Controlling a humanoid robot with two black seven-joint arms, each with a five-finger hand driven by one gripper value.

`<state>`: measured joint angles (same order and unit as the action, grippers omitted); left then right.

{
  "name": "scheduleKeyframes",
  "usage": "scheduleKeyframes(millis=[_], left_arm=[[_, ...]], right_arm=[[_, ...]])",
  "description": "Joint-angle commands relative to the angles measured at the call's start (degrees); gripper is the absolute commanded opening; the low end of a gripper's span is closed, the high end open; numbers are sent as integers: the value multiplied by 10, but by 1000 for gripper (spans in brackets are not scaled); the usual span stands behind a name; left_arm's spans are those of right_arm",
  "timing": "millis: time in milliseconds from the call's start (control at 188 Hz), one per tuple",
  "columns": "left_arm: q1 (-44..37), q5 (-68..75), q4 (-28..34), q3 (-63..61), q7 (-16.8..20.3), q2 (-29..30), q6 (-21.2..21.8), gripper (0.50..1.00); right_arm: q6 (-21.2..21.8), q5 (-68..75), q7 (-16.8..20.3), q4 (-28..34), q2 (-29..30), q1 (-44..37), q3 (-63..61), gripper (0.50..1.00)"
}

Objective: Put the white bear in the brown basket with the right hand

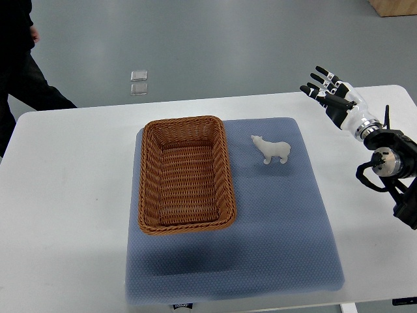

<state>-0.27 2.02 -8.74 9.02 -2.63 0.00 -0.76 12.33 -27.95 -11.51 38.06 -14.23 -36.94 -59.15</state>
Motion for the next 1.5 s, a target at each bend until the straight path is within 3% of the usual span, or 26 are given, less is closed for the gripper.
scheduleKeyframes(millis=[0, 1494], left_arm=[[0, 0, -1, -1, 1, 0, 0, 1000], [-1, 0, 0, 2, 1, 0, 0, 1000]], right_arm=[[1, 0, 0, 0, 0, 0, 0, 924], [8, 1, 1, 0, -9, -1, 0, 926]])
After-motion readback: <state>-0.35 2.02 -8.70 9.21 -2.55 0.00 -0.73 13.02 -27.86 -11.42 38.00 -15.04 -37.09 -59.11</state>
